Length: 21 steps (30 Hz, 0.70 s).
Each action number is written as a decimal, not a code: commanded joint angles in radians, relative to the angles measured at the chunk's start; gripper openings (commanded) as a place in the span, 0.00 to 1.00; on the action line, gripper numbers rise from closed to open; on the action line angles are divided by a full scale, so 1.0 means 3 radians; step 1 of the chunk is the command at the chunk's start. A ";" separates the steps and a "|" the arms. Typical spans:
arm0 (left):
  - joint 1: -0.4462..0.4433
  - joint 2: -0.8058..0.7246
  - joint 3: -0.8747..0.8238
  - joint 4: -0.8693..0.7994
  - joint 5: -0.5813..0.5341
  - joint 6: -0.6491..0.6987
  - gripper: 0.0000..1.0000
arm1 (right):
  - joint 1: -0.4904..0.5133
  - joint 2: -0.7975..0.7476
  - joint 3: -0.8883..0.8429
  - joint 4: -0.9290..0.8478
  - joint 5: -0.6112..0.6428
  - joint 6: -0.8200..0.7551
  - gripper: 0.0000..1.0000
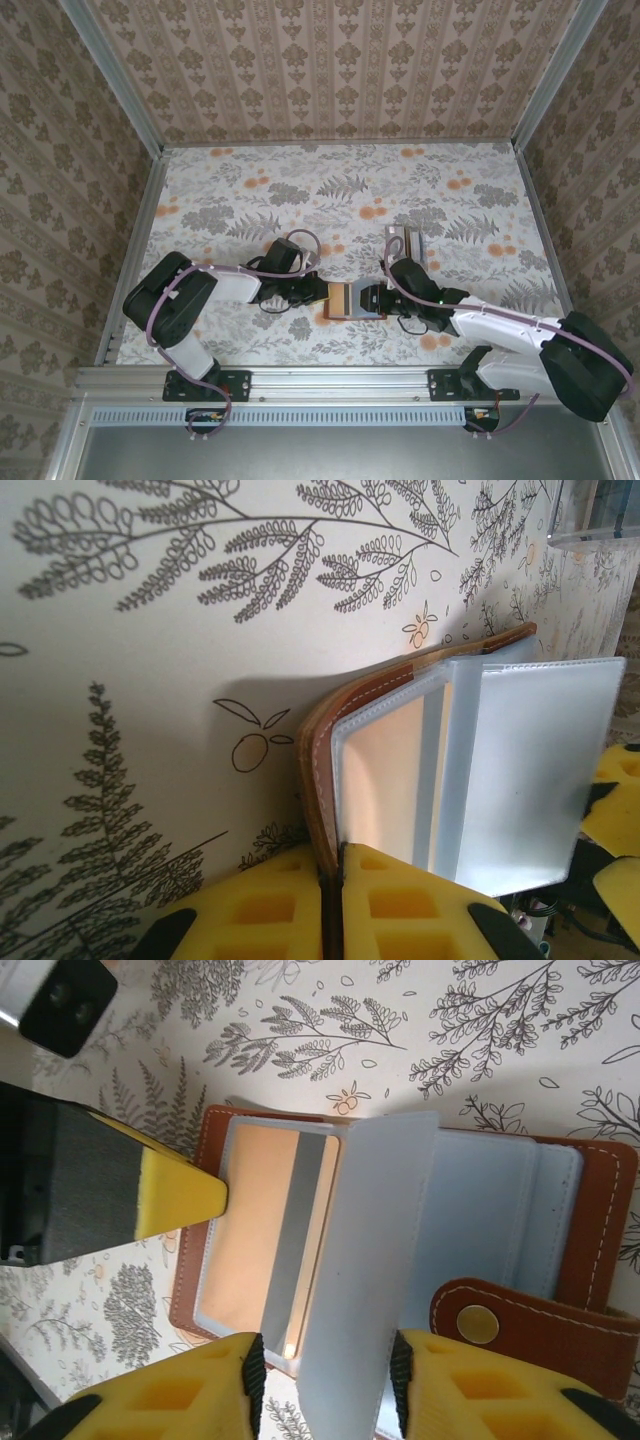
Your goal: Put the credit cards into the card holder
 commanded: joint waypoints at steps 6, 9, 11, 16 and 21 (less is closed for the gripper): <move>-0.0030 0.0015 -0.0002 -0.0188 -0.0102 0.0004 0.10 | -0.0044 -0.0116 -0.0028 0.0066 -0.0076 -0.0013 0.26; -0.0030 0.0010 0.0008 -0.0191 -0.0106 0.0005 0.10 | -0.0050 -0.0106 -0.0052 0.0137 -0.0093 0.0005 0.18; -0.0034 0.0016 0.0009 -0.0191 -0.0105 0.0006 0.10 | -0.0049 -0.0097 -0.0068 0.0187 -0.0105 0.0018 0.16; -0.0044 0.0016 0.0009 -0.0190 -0.0105 0.0006 0.10 | -0.0051 -0.0096 -0.0124 0.0354 -0.0151 0.0048 0.16; -0.0051 0.0017 0.0029 -0.0191 -0.0107 -0.0001 0.10 | -0.0054 -0.0026 -0.0134 0.0488 -0.0223 0.0054 0.16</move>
